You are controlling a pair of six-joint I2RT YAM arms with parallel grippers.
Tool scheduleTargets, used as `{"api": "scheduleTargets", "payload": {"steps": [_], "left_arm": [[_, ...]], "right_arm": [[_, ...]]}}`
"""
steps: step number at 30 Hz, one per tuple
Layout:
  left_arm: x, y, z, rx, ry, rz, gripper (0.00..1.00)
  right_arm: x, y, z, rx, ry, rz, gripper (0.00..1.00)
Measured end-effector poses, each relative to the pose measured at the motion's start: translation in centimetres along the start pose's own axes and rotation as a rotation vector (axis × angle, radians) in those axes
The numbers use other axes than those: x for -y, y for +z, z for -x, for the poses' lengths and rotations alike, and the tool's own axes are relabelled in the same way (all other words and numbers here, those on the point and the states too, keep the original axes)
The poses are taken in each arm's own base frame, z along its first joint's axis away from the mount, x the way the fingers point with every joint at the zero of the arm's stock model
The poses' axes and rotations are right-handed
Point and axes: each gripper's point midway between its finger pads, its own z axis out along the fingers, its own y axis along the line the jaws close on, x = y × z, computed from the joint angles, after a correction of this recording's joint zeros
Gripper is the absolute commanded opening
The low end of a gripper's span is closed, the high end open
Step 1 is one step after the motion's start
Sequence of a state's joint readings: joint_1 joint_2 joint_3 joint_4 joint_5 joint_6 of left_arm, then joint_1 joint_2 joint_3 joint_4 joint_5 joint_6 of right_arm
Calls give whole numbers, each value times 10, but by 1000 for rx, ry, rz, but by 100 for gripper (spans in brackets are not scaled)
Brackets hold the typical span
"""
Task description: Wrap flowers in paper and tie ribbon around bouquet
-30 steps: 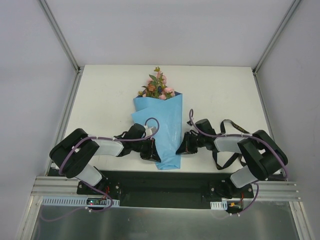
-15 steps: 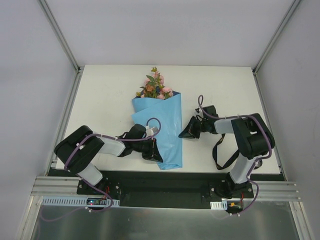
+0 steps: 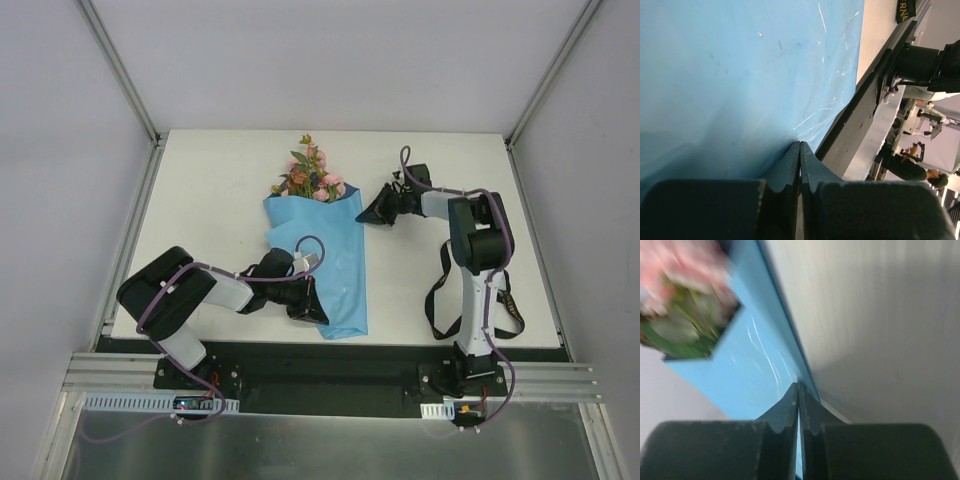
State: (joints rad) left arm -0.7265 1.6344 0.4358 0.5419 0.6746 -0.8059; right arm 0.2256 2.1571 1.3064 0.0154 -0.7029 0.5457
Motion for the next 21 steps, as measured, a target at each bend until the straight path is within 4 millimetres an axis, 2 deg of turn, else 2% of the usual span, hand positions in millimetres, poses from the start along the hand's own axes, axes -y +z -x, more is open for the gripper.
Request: {"api": "scheduleTargets", "payload": {"steps": [5, 7, 8, 10, 11, 12, 13, 15, 16, 19, 21], "left_arm": [[1, 0, 1, -6, -4, 2, 2], [1, 0, 0, -9, -8, 6, 6], [1, 0, 0, -10, -9, 7, 12], [2, -2, 0, -11, -10, 10, 19], [4, -3, 0, -11, -9, 11, 24], [5, -4, 0, -8, -6, 12, 32], [8, -7, 1, -4, 0, 13, 35], [13, -13, 2, 3, 8, 26, 43], [15, -16, 4, 13, 16, 37, 45], [29, -33, 14, 63, 51, 47, 50], [40, -47, 22, 109, 73, 39, 52]], "right_arm": [[-20, 15, 64, 56, -33, 53, 6], [-29, 16, 83, 82, -58, 72, 7], [-36, 15, 92, 92, -68, 81, 9], [-47, 10, 102, 110, -94, 97, 11], [-53, 5, 106, 119, -114, 104, 18], [-58, 0, 107, 127, -132, 105, 22], [-62, -7, 103, 126, -150, 97, 28], [-69, -22, 96, 134, -178, 79, 32], [-71, -35, 88, 136, -194, 60, 40], [-87, -81, 64, 174, -277, 10, 53], [-100, -116, 44, 218, -346, -7, 57]]}}
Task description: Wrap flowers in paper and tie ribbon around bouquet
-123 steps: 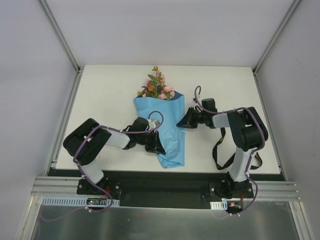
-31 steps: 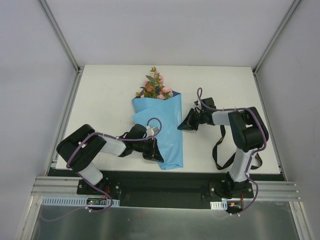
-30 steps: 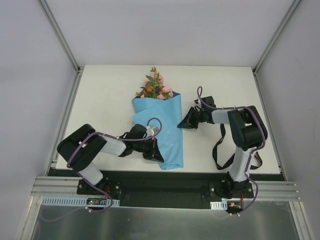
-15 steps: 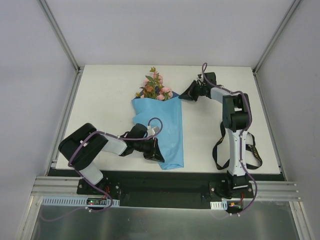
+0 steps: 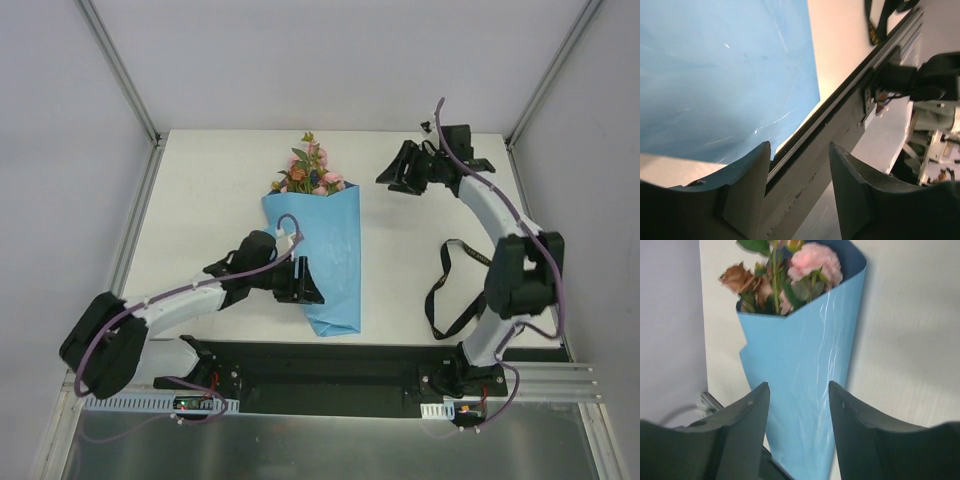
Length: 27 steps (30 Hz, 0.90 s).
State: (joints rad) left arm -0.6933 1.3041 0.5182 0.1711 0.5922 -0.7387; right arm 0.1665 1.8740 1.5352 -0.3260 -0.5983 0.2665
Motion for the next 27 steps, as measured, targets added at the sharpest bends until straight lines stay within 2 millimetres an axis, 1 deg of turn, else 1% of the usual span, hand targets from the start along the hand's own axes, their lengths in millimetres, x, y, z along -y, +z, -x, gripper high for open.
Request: {"api": "scheduleTargets", "payload": {"steps": [1, 3, 4, 6, 7, 8, 9, 11, 14, 15, 17, 18, 20, 21, 24, 25, 27], "left_arm": [[5, -10, 8, 34, 9, -10, 82], [11, -28, 22, 105, 33, -22, 92], [11, -40, 29, 145, 24, -19, 99], [9, -57, 38, 199, 10, -11, 99], [5, -65, 44, 231, -5, 0, 99], [1, -71, 47, 255, -15, 10, 99], [-4, -74, 49, 276, -26, 25, 99], [-18, -76, 48, 293, -65, 57, 99], [-41, -69, 43, 281, -140, 113, 98], [-51, -64, 42, 277, -170, 137, 97], [-63, -57, 42, 270, -216, 165, 94], [-70, -53, 45, 274, -242, 178, 90], [-79, -45, 50, 277, -274, 188, 87], [-84, -40, 54, 285, -286, 194, 83], [-86, -30, 75, 331, -300, 159, 74], [-87, -27, 81, 342, -304, 150, 67], [-88, -18, 99, 372, -307, 126, 59]], "right_arm": [[-8, -19, -6, 22, -37, 1, 62], [-20, -48, -21, 49, -91, 6, 65], [-22, -62, -30, 66, -115, 6, 67], [-20, -82, -59, 65, -143, 2, 69], [-17, -88, -74, 57, -151, -1, 73], [-13, -92, -85, 53, -156, -7, 73], [-5, -96, -102, 39, -159, -18, 74], [7, -105, -133, 0, -153, -42, 74], [22, -120, -164, -26, -158, -88, 76], [24, -124, -169, -20, -164, -100, 75], [30, -135, -179, -2, -171, -129, 76], [31, -139, -183, 6, -174, -136, 75], [32, -145, -189, 15, -177, -142, 75], [33, -146, -190, 18, -178, -144, 76], [34, -150, -195, 31, -171, -149, 76], [34, -152, -196, 37, -169, -150, 76], [36, -157, -198, 64, -158, -165, 77]]}}
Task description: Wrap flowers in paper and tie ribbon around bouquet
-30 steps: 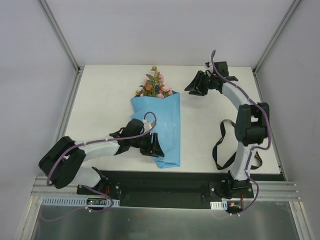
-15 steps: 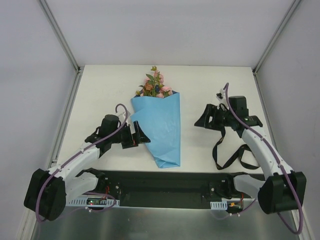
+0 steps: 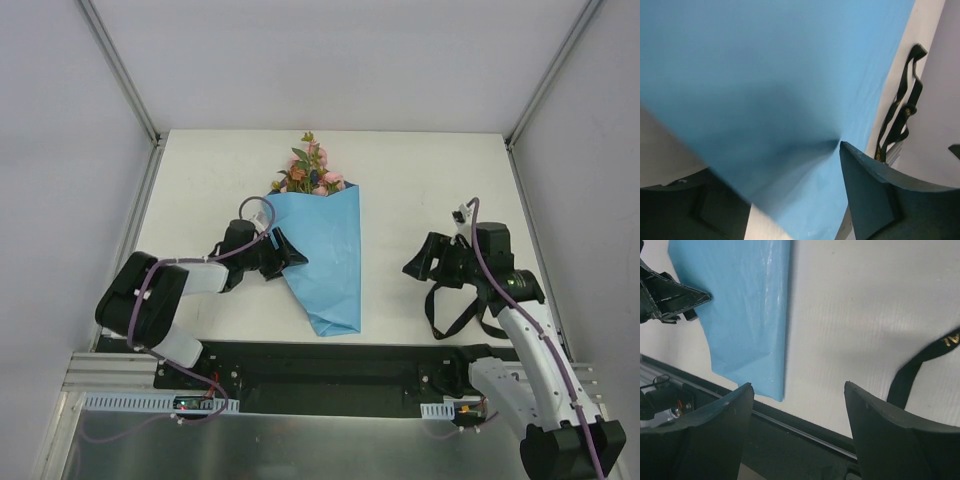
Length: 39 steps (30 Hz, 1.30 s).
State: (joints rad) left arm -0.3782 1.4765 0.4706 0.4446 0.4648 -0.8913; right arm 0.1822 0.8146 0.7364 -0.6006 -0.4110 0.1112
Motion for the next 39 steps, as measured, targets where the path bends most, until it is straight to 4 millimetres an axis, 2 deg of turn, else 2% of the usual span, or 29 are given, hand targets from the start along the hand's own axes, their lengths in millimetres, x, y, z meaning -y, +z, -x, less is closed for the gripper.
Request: {"api": "scheduleTargets", "payload": {"steps": [1, 5, 10, 15, 19, 24, 26, 27, 29, 32, 34, 37, 39], "left_arm": [[2, 6, 5, 12, -9, -11, 54], [9, 32, 23, 44, -35, -53, 48], [40, 79, 38, 71, -25, -104, 45], [78, 127, 40, 86, -18, -156, 44], [106, 166, 50, 122, -26, -196, 45], [128, 198, 67, 171, -27, -226, 48], [135, 209, 75, 183, -32, -240, 54], [140, 213, 79, 189, -30, -252, 60], [140, 213, 80, 192, -22, -252, 71], [142, 206, 80, 198, 6, -262, 81], [141, 196, 76, 195, 35, -250, 84], [134, 179, 63, 160, 73, -225, 86], [126, 163, 53, 130, 96, -205, 87]], "right_arm": [[4, -2, 1, 16, 13, -27, 80], [29, -8, 0, 59, 95, -183, 82], [74, -6, -11, 55, 225, -376, 87], [120, -6, -11, 62, 403, -521, 87], [154, 10, -9, -12, 522, -583, 80], [170, 40, 12, -95, 535, -575, 70], [174, 48, 19, -92, 527, -572, 69], [176, 56, 23, -92, 513, -572, 65], [176, 60, 23, -101, 503, -571, 64], [175, 72, 16, -137, 476, -581, 59], [175, 76, 13, -146, 462, -595, 57], [179, 76, 13, -136, 476, -619, 42], [184, 75, 16, -129, 488, -650, 27]]}}
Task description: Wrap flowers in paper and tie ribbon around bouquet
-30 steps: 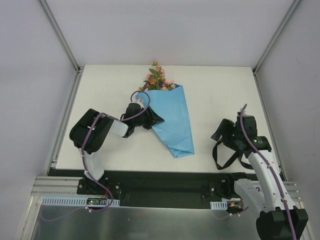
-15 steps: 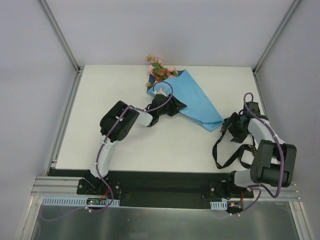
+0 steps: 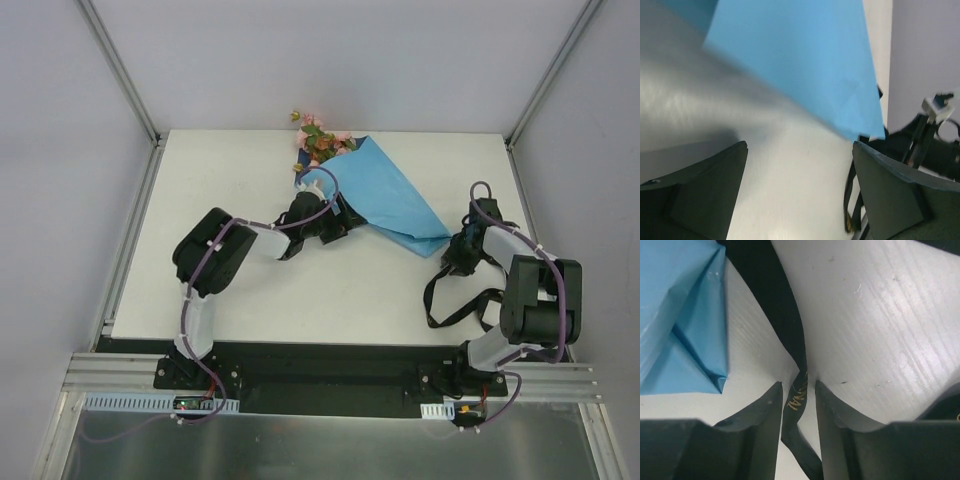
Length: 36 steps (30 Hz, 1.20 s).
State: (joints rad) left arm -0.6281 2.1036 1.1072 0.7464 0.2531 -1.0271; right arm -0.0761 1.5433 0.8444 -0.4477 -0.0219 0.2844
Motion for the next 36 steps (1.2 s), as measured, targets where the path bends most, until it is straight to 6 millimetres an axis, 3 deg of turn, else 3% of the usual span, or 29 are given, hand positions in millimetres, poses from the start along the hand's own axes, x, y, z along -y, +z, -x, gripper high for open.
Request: {"api": "scheduleTargets", "payload": {"steps": [1, 2, 7, 9, 11, 13, 15, 18, 19, 22, 24, 25, 27, 28, 30, 32, 34, 36], "left_arm": [[-2, -12, -6, -20, 12, 15, 88], [-4, -23, -11, -39, 18, 27, 88], [4, -101, -31, -82, 49, 23, 91], [9, -132, -35, -80, 53, 4, 93], [8, -162, -38, -79, 51, 1, 94], [1, -186, -35, -75, 42, 15, 96], [-6, -207, -29, -60, 30, 45, 97], [-15, -246, -7, 14, 17, 104, 99], [-15, -259, 0, 50, 23, 115, 99], [-12, -296, 10, 144, 51, 158, 99], [-8, -317, 13, 198, 70, 189, 99], [-6, -327, 14, 223, 80, 202, 99], [-6, -342, 18, 276, 87, 242, 99], [-8, -347, 18, 288, 86, 261, 99], [-17, -354, 16, 304, 74, 313, 99], [-25, -355, 11, 284, 64, 348, 99], [-29, -350, 7, 240, 70, 358, 99], [-33, -336, -2, 136, 75, 357, 99]], "right_arm": [[2, 2, 4, 11, 6, -18, 17], [3, 2, 7, 17, 11, -30, 0], [17, 0, 23, 107, 42, -88, 0], [22, -17, 27, 183, 20, -85, 0], [13, -45, 29, 288, -39, -22, 0], [-18, -88, 29, 434, -160, 111, 0], [-64, -132, 19, 560, -330, 295, 0], [-132, -182, -27, 594, -631, 576, 0], [-153, -192, -54, 560, -740, 657, 0], [-207, -201, -126, 410, -1013, 789, 1], [-239, -191, -182, 271, -1157, 861, 6], [-245, -182, -205, 201, -1204, 882, 25], [-248, -154, -253, 29, -1273, 896, 37], [-245, -144, -264, -31, -1276, 884, 53], [-234, -125, -277, -135, -1268, 839, 66], [-228, -120, -271, -158, -1219, 792, 73], [-227, -126, -253, -123, -1151, 776, 76], [-216, -131, -220, -60, -1027, 727, 77]]}}
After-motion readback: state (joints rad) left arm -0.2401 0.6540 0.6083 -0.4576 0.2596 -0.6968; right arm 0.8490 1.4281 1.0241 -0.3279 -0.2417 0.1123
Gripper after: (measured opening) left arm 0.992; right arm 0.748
